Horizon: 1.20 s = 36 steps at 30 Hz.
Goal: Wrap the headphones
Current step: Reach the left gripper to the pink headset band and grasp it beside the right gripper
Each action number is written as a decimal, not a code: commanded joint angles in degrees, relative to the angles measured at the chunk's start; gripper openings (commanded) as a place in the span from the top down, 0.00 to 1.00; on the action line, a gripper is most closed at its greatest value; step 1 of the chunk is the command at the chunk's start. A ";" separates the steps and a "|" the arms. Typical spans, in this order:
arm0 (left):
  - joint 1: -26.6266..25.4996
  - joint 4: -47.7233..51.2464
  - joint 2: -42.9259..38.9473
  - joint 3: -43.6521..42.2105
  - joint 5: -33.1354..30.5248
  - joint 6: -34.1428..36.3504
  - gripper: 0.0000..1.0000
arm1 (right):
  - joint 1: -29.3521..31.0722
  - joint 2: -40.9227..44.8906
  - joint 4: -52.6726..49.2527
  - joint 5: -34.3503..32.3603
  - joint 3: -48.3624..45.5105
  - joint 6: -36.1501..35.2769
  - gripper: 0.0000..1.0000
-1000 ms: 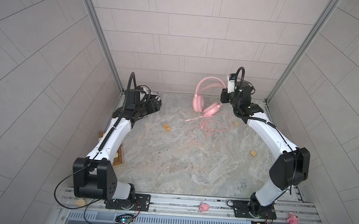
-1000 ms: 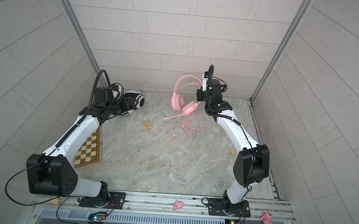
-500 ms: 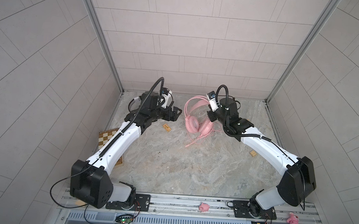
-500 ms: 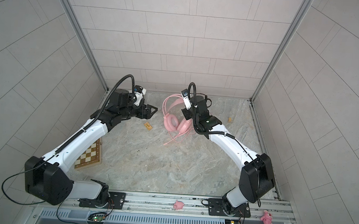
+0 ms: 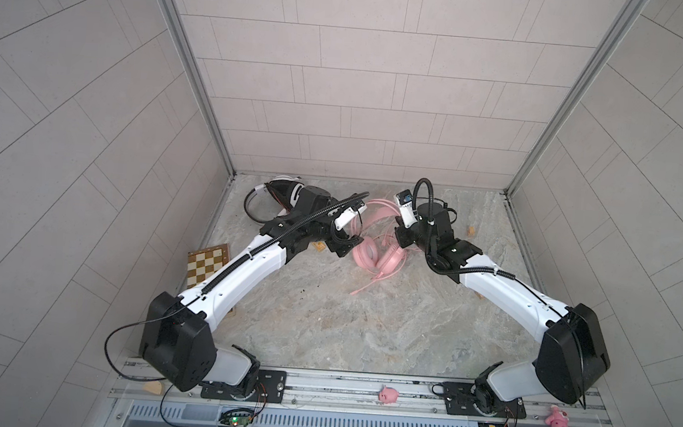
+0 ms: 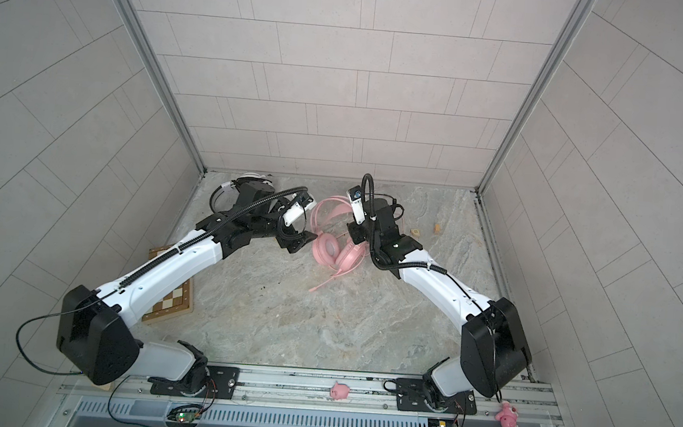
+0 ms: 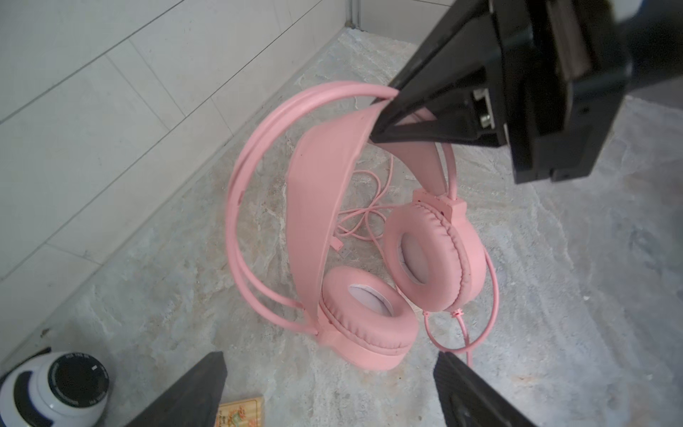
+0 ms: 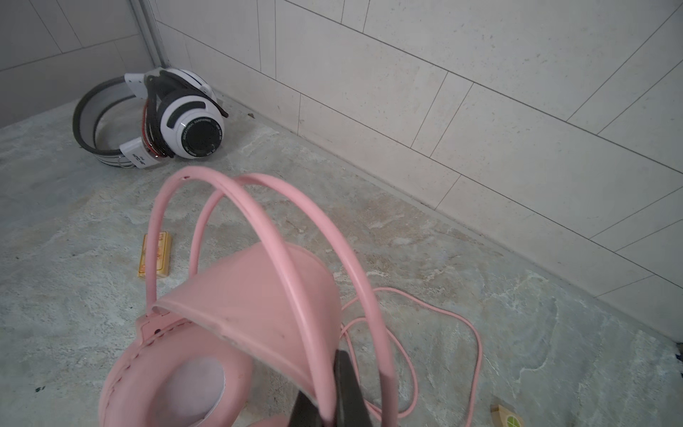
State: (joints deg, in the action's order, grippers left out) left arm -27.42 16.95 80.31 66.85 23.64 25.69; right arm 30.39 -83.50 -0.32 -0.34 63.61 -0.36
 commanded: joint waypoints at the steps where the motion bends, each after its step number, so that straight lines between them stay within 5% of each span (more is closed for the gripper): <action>1: -0.96 -7.67 -0.01 -3.12 -0.33 10.77 0.05 | 0.69 3.33 4.74 4.19 0.96 4.53 1.00; 10: -1.73 -8.50 4.90 2.92 -4.17 12.11 0.05 | 2.67 3.50 4.18 4.72 -0.49 4.58 1.00; 17: -2.99 -10.78 6.47 4.73 -13.64 11.38 0.05 | 4.95 3.18 3.64 5.11 -0.30 3.64 1.00; 29: -3.02 -14.00 -6.05 -5.05 -10.61 8.74 0.05 | 4.21 0.98 4.31 4.74 -0.50 4.01 1.00; 36: -3.10 -8.69 -3.95 -2.82 -11.37 9.23 0.05 | 4.27 0.98 4.43 6.98 -0.28 5.36 1.00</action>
State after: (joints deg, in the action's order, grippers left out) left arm -30.63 5.82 74.83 62.72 11.88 35.20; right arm 34.46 -83.05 1.30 5.02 62.39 3.27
